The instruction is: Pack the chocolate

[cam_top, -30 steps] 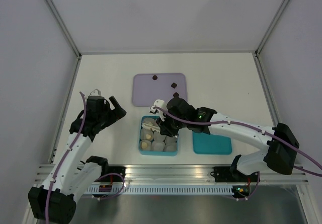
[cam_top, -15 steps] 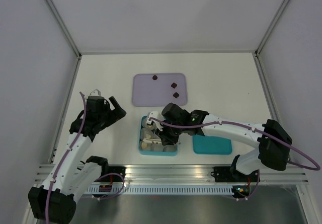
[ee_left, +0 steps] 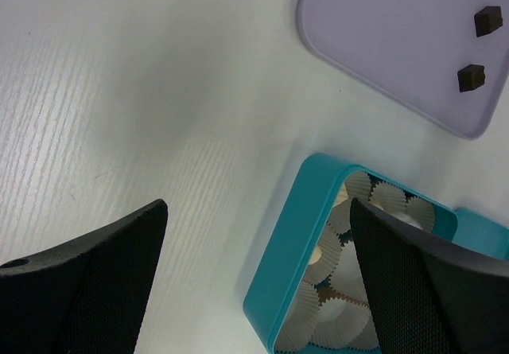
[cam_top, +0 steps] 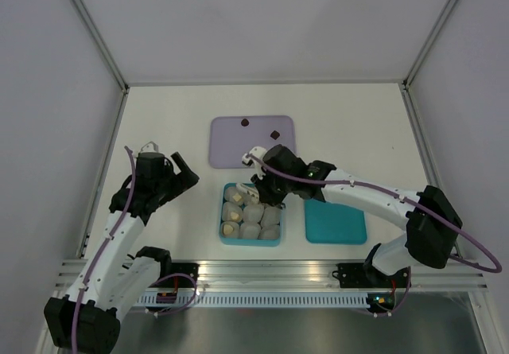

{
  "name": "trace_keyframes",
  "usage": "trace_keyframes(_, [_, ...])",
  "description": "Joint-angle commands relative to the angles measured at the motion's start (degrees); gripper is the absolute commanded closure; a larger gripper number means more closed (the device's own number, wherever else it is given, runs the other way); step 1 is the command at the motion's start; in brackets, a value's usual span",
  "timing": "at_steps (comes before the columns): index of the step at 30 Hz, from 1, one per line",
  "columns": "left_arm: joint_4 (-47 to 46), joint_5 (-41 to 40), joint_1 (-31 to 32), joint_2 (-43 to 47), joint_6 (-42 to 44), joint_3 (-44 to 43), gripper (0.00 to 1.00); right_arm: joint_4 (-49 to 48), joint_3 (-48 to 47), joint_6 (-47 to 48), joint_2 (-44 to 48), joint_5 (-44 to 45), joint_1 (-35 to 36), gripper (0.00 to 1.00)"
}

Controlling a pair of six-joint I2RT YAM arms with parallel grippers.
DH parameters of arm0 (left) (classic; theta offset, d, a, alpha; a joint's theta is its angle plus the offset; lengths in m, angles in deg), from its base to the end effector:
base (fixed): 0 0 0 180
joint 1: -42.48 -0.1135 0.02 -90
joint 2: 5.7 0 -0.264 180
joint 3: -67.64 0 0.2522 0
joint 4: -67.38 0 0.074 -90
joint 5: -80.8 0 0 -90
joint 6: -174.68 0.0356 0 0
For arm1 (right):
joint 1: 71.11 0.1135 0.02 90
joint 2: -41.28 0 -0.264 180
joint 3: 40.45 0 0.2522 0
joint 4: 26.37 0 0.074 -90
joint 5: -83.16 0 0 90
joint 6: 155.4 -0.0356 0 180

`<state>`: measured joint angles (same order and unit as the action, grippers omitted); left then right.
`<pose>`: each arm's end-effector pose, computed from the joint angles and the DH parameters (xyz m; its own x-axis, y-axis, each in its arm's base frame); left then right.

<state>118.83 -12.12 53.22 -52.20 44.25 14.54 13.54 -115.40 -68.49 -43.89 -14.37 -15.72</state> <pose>0.1639 -0.0292 0.2567 -0.6251 -0.5407 -0.5630 -0.3347 0.8372 -0.4324 0.1757 0.2628 0.2479 -0.4819 -0.6041 -0.6347 -0.8389 0.5273 0.1350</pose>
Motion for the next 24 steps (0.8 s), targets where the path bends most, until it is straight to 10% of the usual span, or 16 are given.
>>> trace_keyframes(1, [-0.9,-1.6,0.2,-1.5,-1.5,-1.8,0.00,-3.0,-3.6,-5.7,-0.1,4.9,-7.5,0.72])
trace_keyframes(24, [-1.6,0.6,0.2,-17.7,-1.6,-9.7,0.00,9.7,-18.6,-0.9,-14.2,6.0,-25.2,0.52])
